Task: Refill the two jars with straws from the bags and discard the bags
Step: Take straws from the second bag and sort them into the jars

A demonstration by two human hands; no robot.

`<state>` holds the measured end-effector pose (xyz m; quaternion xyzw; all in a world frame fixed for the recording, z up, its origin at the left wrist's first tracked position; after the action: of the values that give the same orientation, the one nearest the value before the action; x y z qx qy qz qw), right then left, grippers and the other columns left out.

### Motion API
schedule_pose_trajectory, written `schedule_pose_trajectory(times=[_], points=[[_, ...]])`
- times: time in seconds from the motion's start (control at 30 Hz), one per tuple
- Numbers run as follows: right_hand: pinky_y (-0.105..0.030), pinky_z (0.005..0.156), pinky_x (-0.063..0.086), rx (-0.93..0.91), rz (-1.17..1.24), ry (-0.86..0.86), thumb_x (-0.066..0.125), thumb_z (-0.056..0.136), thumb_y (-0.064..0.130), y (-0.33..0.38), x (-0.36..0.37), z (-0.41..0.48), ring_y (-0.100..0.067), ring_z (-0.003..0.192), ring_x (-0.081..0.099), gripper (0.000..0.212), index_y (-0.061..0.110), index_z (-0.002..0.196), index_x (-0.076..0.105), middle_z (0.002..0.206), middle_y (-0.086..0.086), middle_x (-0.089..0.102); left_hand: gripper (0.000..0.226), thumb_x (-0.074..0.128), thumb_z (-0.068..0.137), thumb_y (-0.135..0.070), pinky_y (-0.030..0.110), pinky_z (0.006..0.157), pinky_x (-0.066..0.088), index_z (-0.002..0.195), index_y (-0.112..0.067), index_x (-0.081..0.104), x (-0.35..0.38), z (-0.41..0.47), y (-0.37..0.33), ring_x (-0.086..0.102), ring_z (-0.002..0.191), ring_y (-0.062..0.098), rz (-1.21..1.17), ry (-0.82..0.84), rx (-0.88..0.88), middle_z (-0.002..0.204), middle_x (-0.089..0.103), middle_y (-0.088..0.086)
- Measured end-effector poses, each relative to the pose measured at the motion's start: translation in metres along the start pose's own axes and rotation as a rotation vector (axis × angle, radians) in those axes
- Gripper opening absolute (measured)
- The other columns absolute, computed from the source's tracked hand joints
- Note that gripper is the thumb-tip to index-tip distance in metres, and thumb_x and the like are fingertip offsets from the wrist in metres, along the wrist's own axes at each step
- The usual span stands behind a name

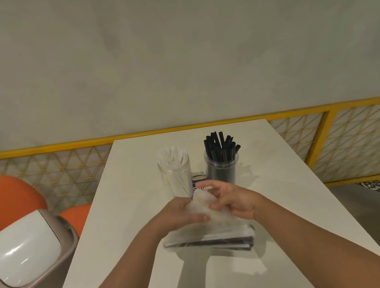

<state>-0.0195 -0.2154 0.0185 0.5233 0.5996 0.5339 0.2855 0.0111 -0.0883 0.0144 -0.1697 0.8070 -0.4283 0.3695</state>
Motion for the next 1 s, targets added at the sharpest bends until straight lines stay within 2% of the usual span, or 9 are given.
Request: schedule_pose_trajectory(times=[0.1,0.17,0.37,0.47,0.6,0.67,0.8,0.87,1.0], points=[[-0.025,0.065,0.045,0.056,-0.217,-0.152,0.059,0.073,-0.016,-0.003,-0.009,0.006,-0.017,0.081,0.057,0.057,0.025,0.111,0.06,0.105,-0.006,0.062,0.021,0.074,0.078,-0.031,0.022,0.062,0.035,0.065,-0.022,0.061,-0.007,-0.003,-0.011,0.047,0.062,0.008,-0.277,-0.041,0.067,0.061,0.051,-0.009],[-0.033,0.076,0.045,0.038,-0.13,-0.269,0.06,0.076,-0.012,-0.005,-0.021,0.005,-0.022,0.088,0.058,0.047,0.016,0.113,0.061,0.112,-0.011,0.063,0.033,0.07,0.082,-0.035,0.026,0.061,0.029,0.059,-0.021,0.051,-0.017,-0.002,-0.001,0.041,0.062,0.012,-0.429,-0.147,0.031,0.061,0.045,-0.006],[-0.032,0.085,0.046,-0.028,-0.047,-0.134,0.069,0.067,0.008,0.01,0.001,0.004,-0.02,0.089,0.062,0.041,0.01,0.108,0.064,0.096,-0.006,0.068,0.023,0.073,0.075,-0.015,0.03,0.076,0.042,0.092,-0.002,0.064,-0.016,-0.002,-0.004,0.056,0.081,0.02,-0.42,-0.17,0.105,0.086,0.064,0.009],[-0.038,0.095,0.045,-0.073,0.05,-0.163,0.069,0.067,0.005,0.02,0.004,0.012,-0.022,0.09,0.062,0.039,0.007,0.106,0.063,0.095,-0.008,0.068,0.028,0.073,0.073,-0.01,0.031,0.085,0.044,0.102,-0.009,0.07,-0.019,-0.003,-0.014,0.062,0.092,0.021,-0.47,-0.184,0.109,0.1,0.07,0.01],[-0.035,0.081,0.054,-0.071,0.19,-0.273,0.067,0.078,0.001,0.027,-0.018,0.003,-0.017,0.08,0.068,0.034,0.005,0.111,0.059,0.096,-0.007,0.069,0.026,0.078,0.068,-0.02,0.036,0.077,0.043,0.088,-0.006,0.068,-0.042,-0.011,-0.003,0.059,0.087,0.027,-0.697,-0.2,0.061,0.096,0.066,0.017],[-0.029,0.072,0.056,-0.078,0.219,-0.287,0.059,0.084,-0.001,0.028,-0.02,-0.003,-0.013,0.071,0.069,0.015,0.009,0.094,0.064,0.082,-0.003,0.072,0.024,0.072,0.079,-0.023,0.028,0.062,0.037,0.064,-0.016,0.055,-0.049,-0.013,-0.001,0.051,0.068,0.019,-0.747,-0.251,0.038,0.072,0.057,0.006],[-0.027,0.063,0.049,-0.122,0.164,-0.208,0.055,0.09,0.009,0.043,0.002,-0.001,-0.015,0.061,0.06,0.023,0.015,0.068,0.061,0.067,-0.001,0.064,0.018,0.06,0.09,-0.028,0.02,0.046,0.021,0.076,-0.018,0.056,-0.043,-0.016,-0.026,0.023,0.047,0.009,-0.597,-0.246,0.069,0.051,0.029,-0.008],[-0.026,0.057,0.044,-0.135,0.093,-0.153,0.051,0.093,0.013,0.053,0.015,0.002,-0.016,0.056,0.052,0.021,0.014,0.073,0.055,0.064,-0.002,0.058,0.01,0.062,0.089,-0.028,0.02,0.048,0.024,0.091,-0.018,0.063,-0.042,-0.019,-0.04,0.025,0.047,0.01,-0.497,-0.255,0.104,0.049,0.032,-0.009],[-0.021,0.052,0.036,-0.116,-0.098,-0.201,0.049,0.096,0.018,0.067,0.016,-0.001,-0.01,0.046,0.037,0.014,0.015,0.083,0.051,0.054,0.003,0.045,0.016,0.066,0.086,-0.028,0.019,0.059,0.037,0.079,-0.014,0.064,-0.045,-0.021,-0.057,0.046,0.068,0.011,-0.235,-0.305,0.176,0.077,0.058,-0.006]])
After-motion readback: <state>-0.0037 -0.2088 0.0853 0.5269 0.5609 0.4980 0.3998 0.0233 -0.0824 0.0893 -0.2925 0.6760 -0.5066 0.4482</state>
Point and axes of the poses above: each hand's wrist, its own z-axis towards the middle knuckle, its own x-axis out of the palm, y = z × x, the point moved 7 cm from there along z, towards the middle knuckle
